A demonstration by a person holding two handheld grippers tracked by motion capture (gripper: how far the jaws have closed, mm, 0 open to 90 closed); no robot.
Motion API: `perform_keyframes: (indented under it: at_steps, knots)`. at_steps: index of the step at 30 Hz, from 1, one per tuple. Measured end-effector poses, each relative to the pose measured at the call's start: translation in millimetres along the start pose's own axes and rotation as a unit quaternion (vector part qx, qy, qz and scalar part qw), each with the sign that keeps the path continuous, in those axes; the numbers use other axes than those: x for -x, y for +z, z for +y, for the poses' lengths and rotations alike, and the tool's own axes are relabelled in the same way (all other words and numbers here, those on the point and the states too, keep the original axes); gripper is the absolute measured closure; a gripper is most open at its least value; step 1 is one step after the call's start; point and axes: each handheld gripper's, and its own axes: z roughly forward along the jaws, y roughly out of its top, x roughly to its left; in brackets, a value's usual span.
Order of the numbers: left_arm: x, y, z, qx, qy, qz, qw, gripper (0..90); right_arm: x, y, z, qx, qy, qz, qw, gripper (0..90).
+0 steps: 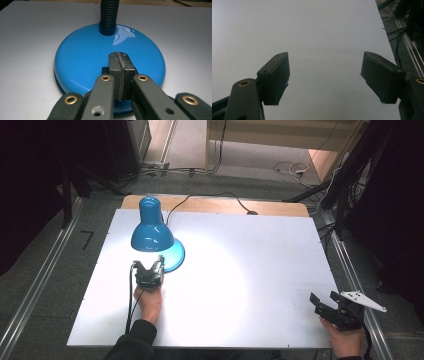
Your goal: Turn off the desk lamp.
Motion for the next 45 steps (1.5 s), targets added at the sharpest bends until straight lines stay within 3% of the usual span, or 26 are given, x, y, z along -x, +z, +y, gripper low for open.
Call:
perform_keyframes:
  at_steps: [45]
  knots:
    - [-0.5,2.0,1.3,-0.001,0.003,-0.003,1.0000,90.0,-3.0,2.3,0.5,-0.005,-0.004,0.002,1.0000,21.3]
